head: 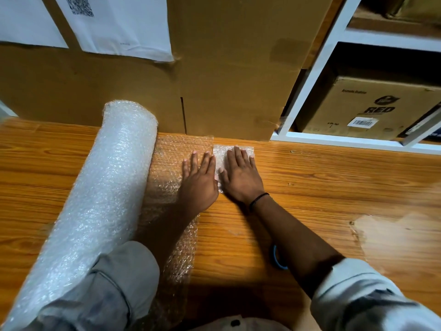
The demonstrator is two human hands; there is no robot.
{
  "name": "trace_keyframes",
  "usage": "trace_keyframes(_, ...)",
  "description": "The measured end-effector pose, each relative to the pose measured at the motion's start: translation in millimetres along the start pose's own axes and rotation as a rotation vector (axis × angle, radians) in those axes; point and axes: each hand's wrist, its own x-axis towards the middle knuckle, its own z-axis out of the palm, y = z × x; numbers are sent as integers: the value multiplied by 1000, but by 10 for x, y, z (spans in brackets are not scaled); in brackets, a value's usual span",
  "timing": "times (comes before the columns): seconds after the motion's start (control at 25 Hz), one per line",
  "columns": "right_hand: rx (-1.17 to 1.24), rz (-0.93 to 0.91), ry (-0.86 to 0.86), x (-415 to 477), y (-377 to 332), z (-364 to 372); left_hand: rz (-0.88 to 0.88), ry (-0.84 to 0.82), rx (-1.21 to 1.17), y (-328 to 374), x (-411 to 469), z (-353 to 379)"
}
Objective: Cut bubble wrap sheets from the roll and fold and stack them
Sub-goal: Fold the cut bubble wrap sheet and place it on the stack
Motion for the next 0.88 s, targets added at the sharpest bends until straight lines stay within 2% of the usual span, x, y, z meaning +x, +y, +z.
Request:
trace_keyframes(0.2, -61, 39, -105, 32, -19, 83, 24, 6, -42, -34, 127, -99)
trace_keyframes(0.28, -23, 60, -20, -7, -5, 17, 32, 8, -48, -52, 131, -106)
trace_keyframes(0.36, 9, 217, 166, -60, 17, -79, 57, 5, -26, -69, 123, -83)
trace_keyframes(0.4, 28, 323, 207, -73, 35, -124, 69, -1, -11, -68, 118, -68)
trace_keyframes(0.48, 46, 456, 133, -70, 47, -180, 80, -33, 12, -52, 116, -33)
trace_keyframes(0.56, 25, 470, 53, -34, 33, -171, 78, -79, 34, -35, 118, -10)
trace_keyframes(0.72, 91, 453, 53, 44, -40, -140, 45, -121, 63, -12, 91, 14)
trace_keyframes(0.88, 335, 406, 173, 68, -28, -174, 33, -132, 71, 11, 93, 14)
